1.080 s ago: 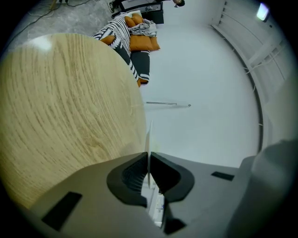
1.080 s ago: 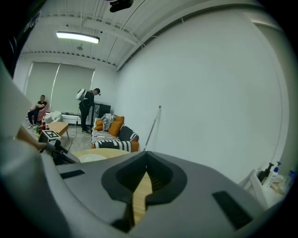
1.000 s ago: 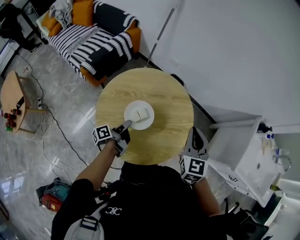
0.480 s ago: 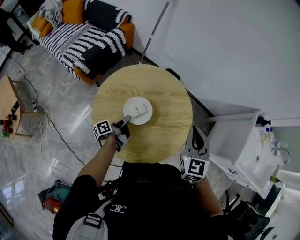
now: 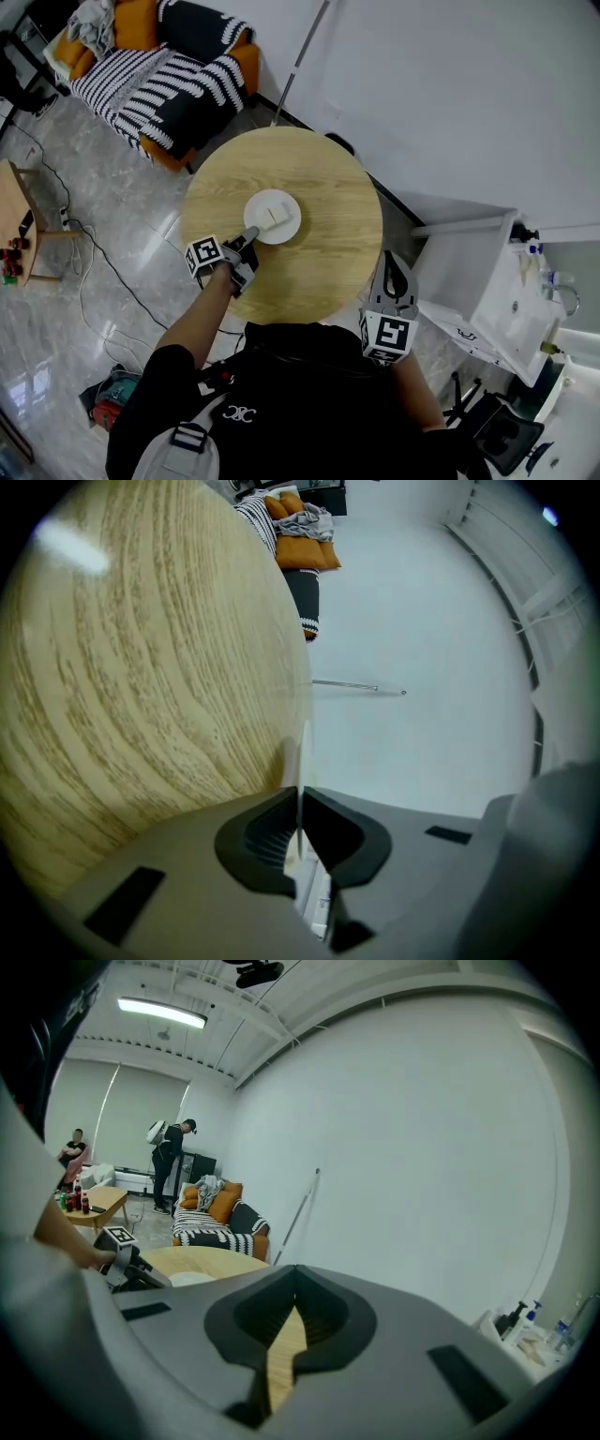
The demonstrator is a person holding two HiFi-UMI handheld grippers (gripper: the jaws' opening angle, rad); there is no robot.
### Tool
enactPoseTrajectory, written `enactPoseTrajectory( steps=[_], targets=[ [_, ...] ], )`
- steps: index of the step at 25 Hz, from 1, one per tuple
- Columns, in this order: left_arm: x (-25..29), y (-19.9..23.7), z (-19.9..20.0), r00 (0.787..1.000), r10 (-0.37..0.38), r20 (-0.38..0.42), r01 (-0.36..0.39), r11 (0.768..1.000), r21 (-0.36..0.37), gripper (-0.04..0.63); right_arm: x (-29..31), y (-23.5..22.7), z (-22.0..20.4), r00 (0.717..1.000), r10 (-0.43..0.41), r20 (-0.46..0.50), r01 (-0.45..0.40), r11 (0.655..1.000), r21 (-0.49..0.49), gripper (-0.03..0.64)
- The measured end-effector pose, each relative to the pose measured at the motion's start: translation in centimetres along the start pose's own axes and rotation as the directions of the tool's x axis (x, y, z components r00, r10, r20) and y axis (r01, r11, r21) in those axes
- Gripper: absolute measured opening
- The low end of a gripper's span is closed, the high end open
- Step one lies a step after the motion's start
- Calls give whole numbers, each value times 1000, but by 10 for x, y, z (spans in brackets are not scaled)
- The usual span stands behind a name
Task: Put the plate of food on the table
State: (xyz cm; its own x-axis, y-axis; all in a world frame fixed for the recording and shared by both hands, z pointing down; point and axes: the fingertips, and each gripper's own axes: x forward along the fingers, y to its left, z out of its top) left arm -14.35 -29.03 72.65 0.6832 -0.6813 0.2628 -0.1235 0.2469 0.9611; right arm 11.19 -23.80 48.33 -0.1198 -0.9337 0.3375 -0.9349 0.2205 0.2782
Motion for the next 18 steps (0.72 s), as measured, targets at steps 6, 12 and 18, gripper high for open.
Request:
enactPoseTrajectory(
  steps=[6, 12, 18],
  targets=[
    [-2, 5, 7, 1000, 18, 23, -18, 1000, -6, 21, -7, -5, 0, 1000, -24, 6, 24, 1000, -1, 5],
    [0, 9, 5, 1000, 27, 17, -27, 1000, -3, 21, -11, -8, -1, 999, -34, 1, 34, 999, 10, 5],
    [2, 14, 4, 996, 86, 10, -86, 996, -1, 21, -13, -12, -1, 999, -45, 1, 45, 999, 14, 5]
  ],
)
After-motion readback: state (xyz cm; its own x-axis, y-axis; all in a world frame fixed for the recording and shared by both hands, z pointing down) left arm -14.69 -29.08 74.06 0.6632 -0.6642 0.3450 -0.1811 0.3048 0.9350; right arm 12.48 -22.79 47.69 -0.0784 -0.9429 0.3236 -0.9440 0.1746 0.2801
